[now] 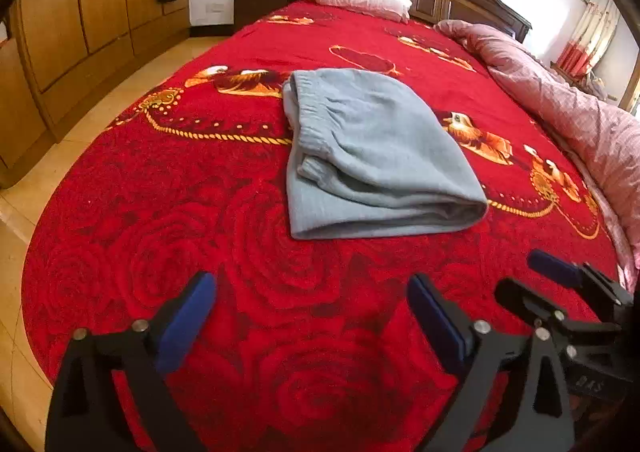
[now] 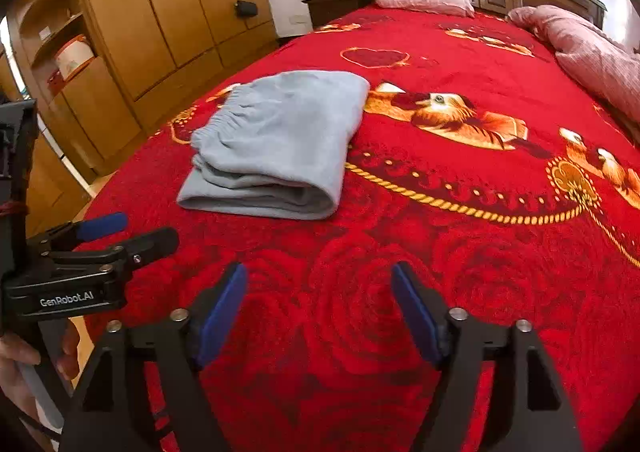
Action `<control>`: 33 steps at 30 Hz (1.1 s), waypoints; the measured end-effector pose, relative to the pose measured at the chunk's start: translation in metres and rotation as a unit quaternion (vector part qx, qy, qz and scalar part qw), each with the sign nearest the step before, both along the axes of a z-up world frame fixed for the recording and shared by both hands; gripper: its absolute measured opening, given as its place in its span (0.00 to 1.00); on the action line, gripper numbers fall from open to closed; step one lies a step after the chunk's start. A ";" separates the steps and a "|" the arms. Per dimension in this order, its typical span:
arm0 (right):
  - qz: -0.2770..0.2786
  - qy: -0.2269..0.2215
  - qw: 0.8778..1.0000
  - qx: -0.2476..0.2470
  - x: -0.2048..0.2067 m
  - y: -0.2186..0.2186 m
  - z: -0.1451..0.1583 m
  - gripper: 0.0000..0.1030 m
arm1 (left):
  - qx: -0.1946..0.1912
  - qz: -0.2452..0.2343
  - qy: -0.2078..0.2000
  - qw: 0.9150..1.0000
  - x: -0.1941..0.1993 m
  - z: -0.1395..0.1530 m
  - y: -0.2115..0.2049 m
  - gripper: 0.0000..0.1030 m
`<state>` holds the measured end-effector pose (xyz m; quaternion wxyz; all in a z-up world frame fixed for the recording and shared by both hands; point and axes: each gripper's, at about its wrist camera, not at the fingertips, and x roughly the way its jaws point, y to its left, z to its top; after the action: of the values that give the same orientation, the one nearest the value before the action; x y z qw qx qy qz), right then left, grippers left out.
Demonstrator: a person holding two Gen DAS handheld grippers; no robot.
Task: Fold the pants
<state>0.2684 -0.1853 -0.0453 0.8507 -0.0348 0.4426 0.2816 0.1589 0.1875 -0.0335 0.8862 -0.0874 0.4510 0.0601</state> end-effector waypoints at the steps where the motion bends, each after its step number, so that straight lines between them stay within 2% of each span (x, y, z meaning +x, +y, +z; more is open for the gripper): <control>1: -0.004 -0.001 1.000 -0.001 0.001 -0.001 -0.001 0.82 | 0.006 0.002 -0.004 1.000 0.001 -0.001 -0.001 1.00; 7: -0.030 -0.017 0.999 -0.021 0.009 -0.005 -0.007 0.96 | 0.043 0.016 -0.011 0.999 0.012 -0.009 -0.004 1.00; 14: -0.043 -0.013 0.998 -0.044 0.026 0.001 -0.029 0.97 | 0.034 0.029 -0.009 0.999 0.029 -0.021 0.001 1.00; 18: -0.039 -0.044 0.996 -0.061 0.021 0.006 -0.039 1.00 | 0.042 0.032 0.005 0.999 0.034 -0.034 -0.001 1.00; 21: -0.039 -0.042 0.997 -0.053 0.023 0.004 -0.040 1.00 | 0.061 0.033 -0.010 0.998 0.031 -0.038 -0.006 1.00; 33: -0.039 -0.054 0.996 -0.055 0.020 0.004 -0.043 1.00 | 0.071 0.039 -0.043 0.996 0.024 -0.048 -0.011 1.00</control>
<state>0.2882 -0.1809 -0.0880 0.8804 -0.0795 0.4117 0.2213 0.1825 0.1765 -0.0813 0.9056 -0.0440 0.4036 0.1225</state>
